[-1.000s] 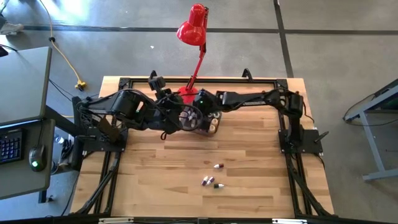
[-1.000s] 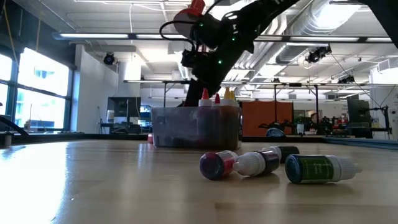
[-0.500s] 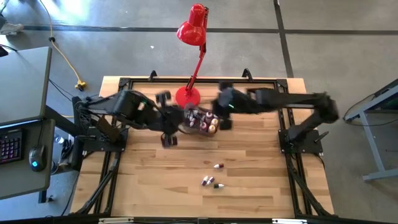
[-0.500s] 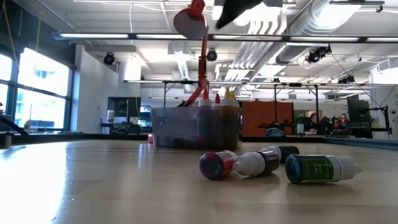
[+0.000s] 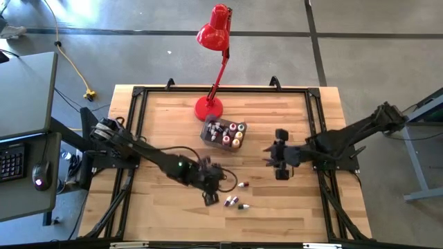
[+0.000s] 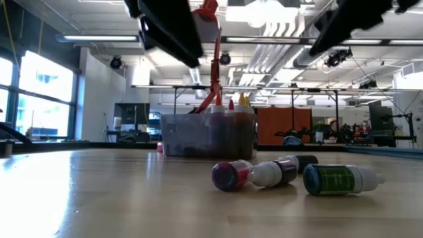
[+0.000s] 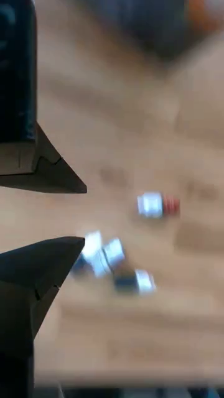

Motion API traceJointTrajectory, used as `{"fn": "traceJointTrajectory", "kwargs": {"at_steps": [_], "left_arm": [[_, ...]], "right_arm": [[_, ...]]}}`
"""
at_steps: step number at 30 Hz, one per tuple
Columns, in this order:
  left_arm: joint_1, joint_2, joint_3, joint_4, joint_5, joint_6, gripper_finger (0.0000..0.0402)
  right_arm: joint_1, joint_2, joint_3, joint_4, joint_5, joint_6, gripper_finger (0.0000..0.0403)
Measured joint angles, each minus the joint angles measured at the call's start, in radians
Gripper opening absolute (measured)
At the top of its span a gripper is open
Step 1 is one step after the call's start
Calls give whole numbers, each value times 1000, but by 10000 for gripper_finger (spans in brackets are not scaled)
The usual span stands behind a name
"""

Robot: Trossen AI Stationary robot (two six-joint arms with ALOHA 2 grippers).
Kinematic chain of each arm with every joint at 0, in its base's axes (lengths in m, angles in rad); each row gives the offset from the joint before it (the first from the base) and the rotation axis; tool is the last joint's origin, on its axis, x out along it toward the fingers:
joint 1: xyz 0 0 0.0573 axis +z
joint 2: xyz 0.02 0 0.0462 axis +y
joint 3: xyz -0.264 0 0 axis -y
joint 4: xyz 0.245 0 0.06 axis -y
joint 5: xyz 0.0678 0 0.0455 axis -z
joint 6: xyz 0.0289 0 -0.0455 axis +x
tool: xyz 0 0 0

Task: Pick & Place food coloring
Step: Put the small red food coloring bottle into the black bin

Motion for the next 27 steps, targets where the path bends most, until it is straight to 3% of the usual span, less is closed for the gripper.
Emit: {"fn": "traceJointTrajectory", "kwargs": {"at_steps": [3,5,8,13,20,27], "left_arm": [[0,37,-88,272,119,-143,120],[2,63,-101,346,209,-220,120],[1,114,-101,363,242,-242,120],[5,179,-103,311,208,-241,120],[15,169,-99,214,171,-263,120],[14,169,-76,172,177,-263,120]], "right_arm": [[38,-20,-173,224,6,-49,145],[47,-20,-260,353,8,-93,145],[44,-8,-371,608,-17,-100,145],[30,76,-493,1006,-170,-102,150],[42,364,-453,1223,-250,-85,175],[78,631,-297,1213,-216,-122,181]]}}
